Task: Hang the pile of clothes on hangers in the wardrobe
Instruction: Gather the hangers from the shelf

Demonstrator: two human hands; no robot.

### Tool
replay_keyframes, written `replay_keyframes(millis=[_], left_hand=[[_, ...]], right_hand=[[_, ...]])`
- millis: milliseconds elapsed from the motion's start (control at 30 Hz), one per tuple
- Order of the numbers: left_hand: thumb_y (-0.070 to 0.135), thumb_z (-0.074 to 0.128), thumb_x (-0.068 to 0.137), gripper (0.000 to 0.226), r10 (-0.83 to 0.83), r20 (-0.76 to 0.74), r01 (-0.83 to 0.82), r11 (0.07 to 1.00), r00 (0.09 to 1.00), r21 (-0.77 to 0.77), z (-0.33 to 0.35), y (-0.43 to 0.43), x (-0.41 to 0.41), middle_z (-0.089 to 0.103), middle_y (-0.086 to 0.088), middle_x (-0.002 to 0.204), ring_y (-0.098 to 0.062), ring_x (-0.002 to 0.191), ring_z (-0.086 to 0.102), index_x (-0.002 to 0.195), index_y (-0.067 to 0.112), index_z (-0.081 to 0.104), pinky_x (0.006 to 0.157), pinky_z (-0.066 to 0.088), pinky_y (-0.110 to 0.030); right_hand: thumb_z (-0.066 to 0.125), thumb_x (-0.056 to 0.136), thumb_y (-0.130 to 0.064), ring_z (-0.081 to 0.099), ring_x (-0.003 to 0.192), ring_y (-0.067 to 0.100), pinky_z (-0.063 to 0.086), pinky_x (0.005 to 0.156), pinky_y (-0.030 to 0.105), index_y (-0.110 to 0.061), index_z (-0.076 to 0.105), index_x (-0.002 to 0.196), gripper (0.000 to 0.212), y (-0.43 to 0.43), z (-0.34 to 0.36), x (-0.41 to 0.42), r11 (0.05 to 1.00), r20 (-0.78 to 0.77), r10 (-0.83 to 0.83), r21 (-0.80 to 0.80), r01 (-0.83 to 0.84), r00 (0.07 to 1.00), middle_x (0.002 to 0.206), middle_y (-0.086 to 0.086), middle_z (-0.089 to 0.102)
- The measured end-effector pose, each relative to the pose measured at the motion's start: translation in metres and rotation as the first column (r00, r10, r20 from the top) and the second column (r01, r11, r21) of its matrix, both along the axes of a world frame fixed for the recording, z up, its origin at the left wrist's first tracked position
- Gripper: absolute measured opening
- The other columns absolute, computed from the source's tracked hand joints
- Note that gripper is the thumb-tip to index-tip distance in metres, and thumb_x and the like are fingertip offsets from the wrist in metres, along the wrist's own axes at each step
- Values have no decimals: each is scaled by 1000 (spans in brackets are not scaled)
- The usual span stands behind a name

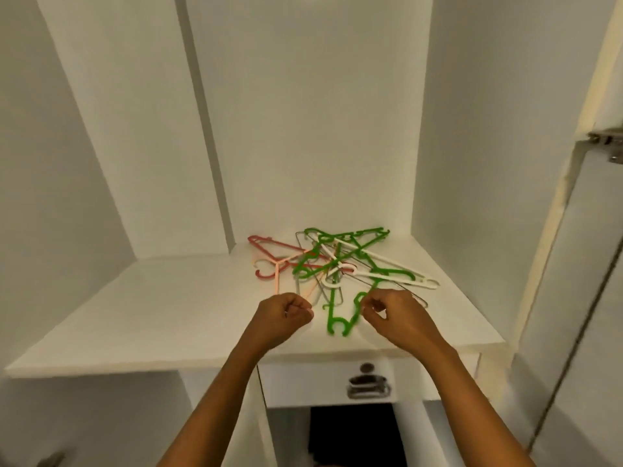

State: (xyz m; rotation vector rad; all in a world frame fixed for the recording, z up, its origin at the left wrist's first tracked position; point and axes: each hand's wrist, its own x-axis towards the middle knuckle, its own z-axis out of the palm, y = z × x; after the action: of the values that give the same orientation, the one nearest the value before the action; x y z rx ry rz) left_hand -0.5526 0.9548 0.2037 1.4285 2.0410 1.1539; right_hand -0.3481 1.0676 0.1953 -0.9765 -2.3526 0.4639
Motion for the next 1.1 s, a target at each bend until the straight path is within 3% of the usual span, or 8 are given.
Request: replay_keyframes(millis=[133, 267, 367, 533, 633, 767, 900, 1100], left_hand=[[20, 70, 83, 17, -60, -85, 58, 998, 995, -21, 0, 57, -53, 63, 8, 83, -9, 82, 58, 98, 13, 67, 63, 39, -6], [35, 72, 80, 60, -218, -301, 190, 974, 929, -119, -15, 110, -80, 49, 0, 135, -16, 124, 44, 132, 17, 47, 97, 35, -20], [47, 67, 81, 78, -292, -514, 206, 954, 807, -218, -27, 143, -82, 33, -1, 151, -19, 138, 29, 145, 20, 31, 110, 24, -30], [51, 53, 89, 57, -252, -699, 68, 957, 669, -281, -36, 186, -81, 56, -10, 126, -25, 117, 52, 128, 9, 47, 96, 39, -35], [36, 46, 96, 32, -283, -749, 87, 953, 598, -290, -33, 197, -85, 63, -8, 112, -22, 102, 59, 115, 11, 54, 86, 44, -33], [29, 38, 100, 27, -164, -824, 129, 985, 543, -112, -30, 205, -95, 63, -4, 108, -20, 99, 60, 112, 14, 57, 90, 42, -32], [24, 40, 99, 25, -41, -775, 166, 983, 630, 83, -23, 201, -103, 66, -6, 103, -24, 93, 62, 113, 14, 58, 82, 45, -34], [23, 42, 99, 15, 22, -639, 114, 979, 769, 172, -17, 190, -114, 56, 1, 77, -21, 69, 58, 101, 13, 54, 64, 45, -33]], right_hand=[[59, 89, -30, 62, 91, 10, 50, 74, 28, -24, 68, 100, 16, 33, -4, -37, 997, 24, -74, -31, 75, 997, 98, -6, 68], [61, 87, -30, 57, 107, 18, 46, 87, 30, -21, 62, 116, 30, 65, -15, -56, 986, 121, -146, -61, 155, 982, 118, 0, 61], [63, 86, -29, 52, 113, 19, 43, 93, 30, -18, 58, 122, 38, 85, -21, -66, 981, 188, -174, -49, 187, 967, 124, 4, 56], [62, 87, -28, 47, 119, 22, 40, 97, 30, -15, 50, 130, 46, 117, -27, -76, 983, 295, -162, -33, 179, 942, 132, 6, 49], [60, 88, -29, 46, 122, 22, 39, 99, 30, -15, 45, 135, 51, 133, -25, -80, 984, 326, -144, -54, 170, 935, 136, 6, 47], [51, 93, -25, 50, 118, 24, 40, 97, 33, -17, 44, 135, 43, 146, -30, -87, 985, 382, -164, 12, 172, 910, 132, 7, 52], [45, 94, -18, 53, 106, 26, 43, 88, 36, -17, 53, 126, 33, 153, -34, -92, 975, 356, -223, 102, 200, 908, 116, 9, 61], [44, 95, -15, 57, 91, 26, 43, 68, 31, -12, 59, 107, 20, 159, -29, -93, 959, 223, -275, 133, 250, 935, 100, 9, 62]])
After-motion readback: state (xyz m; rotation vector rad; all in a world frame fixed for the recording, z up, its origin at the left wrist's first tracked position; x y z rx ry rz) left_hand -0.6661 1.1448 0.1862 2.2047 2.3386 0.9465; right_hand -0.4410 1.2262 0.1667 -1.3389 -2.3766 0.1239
